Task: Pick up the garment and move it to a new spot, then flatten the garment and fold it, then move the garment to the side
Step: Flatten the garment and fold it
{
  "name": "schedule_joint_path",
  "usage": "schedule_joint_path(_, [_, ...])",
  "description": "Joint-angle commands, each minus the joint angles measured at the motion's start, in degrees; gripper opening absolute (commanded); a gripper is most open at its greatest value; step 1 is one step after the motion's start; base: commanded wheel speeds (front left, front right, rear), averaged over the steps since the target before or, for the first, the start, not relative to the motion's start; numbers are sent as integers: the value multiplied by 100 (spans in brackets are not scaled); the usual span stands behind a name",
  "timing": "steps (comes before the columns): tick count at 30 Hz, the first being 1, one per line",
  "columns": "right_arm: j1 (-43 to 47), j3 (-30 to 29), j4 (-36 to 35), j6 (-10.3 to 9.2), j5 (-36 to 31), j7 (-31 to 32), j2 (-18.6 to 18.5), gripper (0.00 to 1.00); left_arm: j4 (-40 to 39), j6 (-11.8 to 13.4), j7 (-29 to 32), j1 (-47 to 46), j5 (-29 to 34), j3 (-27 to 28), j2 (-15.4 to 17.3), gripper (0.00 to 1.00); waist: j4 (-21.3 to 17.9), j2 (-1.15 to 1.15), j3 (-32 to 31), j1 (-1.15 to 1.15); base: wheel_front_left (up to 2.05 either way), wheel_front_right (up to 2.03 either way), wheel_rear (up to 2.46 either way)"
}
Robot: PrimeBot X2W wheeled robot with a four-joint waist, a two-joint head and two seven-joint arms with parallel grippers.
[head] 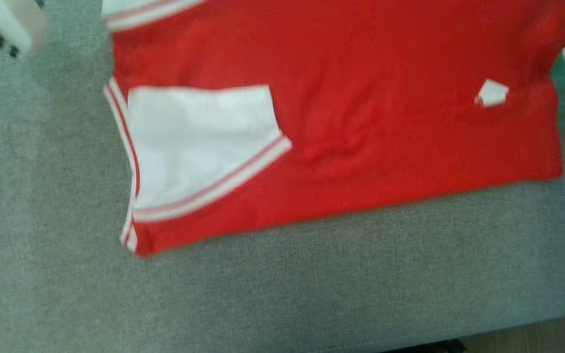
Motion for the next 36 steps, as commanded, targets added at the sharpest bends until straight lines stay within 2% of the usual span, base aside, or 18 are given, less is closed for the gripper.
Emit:
schedule_joint_path(1, [-23,-95,-109,-5,-24,-111,-63,0,96,65,-190,-333,41,357,120,0,3,0,-28,0,0,0,0])
schedule_joint_path(8, [304,-352,-214,-5,301,-269,-49,0,344,35,-539,-178,-123,373,-75,0,111,0,-197,0,0,0,0])
schedule_joint_path(14, [970,-658,-445,-5,482,-379,-156,0,-83,31,-684,349,-178,321,171,0,252,0,-406,0,0,0,0])
schedule_joint_path(16, [1207,-751,-526,-5,468,-407,-202,0,-336,100,-728,568,-210,314,310,0,289,0,-483,0,0,0,0])
schedule_joint_path(19, [1573,-941,-656,-5,495,-436,-213,0,-830,284,-765,942,-273,305,538,0,358,0,-587,0,0,0,0])
schedule_joint_path(25, [2333,-1307,-1020,-5,437,-461,-172,0,-2027,859,-717,1785,-297,278,1032,0,462,0,-769,0,0,0,0])
schedule_joint_path(36, [3442,-1881,-1621,-5,276,-377,70,0,-3270,1677,-671,2947,-211,248,1466,0,531,0,-832,0,0,0,0])
